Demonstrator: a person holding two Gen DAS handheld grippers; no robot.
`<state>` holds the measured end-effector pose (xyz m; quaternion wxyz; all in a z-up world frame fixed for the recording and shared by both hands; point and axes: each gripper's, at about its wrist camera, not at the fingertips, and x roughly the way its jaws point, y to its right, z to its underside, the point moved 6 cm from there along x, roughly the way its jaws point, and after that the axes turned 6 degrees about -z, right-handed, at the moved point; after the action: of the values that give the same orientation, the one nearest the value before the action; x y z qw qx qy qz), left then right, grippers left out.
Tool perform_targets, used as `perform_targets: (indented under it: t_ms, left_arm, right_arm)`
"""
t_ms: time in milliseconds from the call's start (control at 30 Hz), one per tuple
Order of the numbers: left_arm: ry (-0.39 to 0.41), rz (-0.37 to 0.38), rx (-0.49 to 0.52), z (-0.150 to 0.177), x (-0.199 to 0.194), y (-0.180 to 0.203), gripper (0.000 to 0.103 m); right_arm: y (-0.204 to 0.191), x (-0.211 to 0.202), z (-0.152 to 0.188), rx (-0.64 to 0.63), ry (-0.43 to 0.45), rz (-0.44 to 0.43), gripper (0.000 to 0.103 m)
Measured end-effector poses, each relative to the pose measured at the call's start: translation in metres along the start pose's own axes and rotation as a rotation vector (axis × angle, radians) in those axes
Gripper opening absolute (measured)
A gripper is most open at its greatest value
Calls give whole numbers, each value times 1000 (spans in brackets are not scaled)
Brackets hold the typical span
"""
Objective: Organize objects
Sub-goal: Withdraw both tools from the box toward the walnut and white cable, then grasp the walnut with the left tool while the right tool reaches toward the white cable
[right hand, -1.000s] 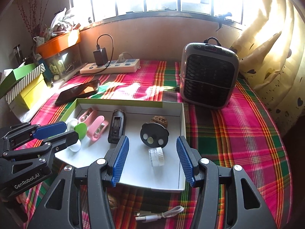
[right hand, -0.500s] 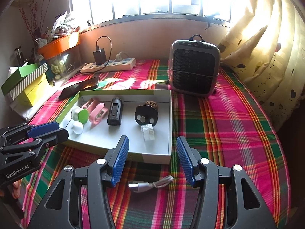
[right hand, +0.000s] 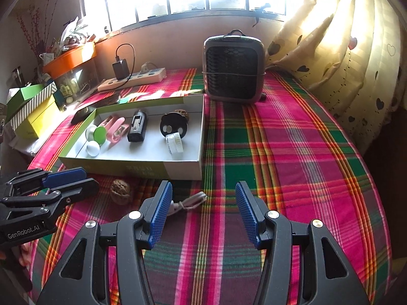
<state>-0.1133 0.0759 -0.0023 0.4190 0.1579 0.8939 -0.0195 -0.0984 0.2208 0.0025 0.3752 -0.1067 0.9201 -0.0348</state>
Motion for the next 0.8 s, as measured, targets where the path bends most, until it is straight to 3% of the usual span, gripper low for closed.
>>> perform_targets:
  t_ms: [500,800]
  left_arm:
    - [-76,6,27,5,34,20,37]
    - [-68,-15,34,0,41,23,37]
  right_arm:
    - [18,2,14,47,-24,7,53]
    - [20,5,16,52,-35,6,53]
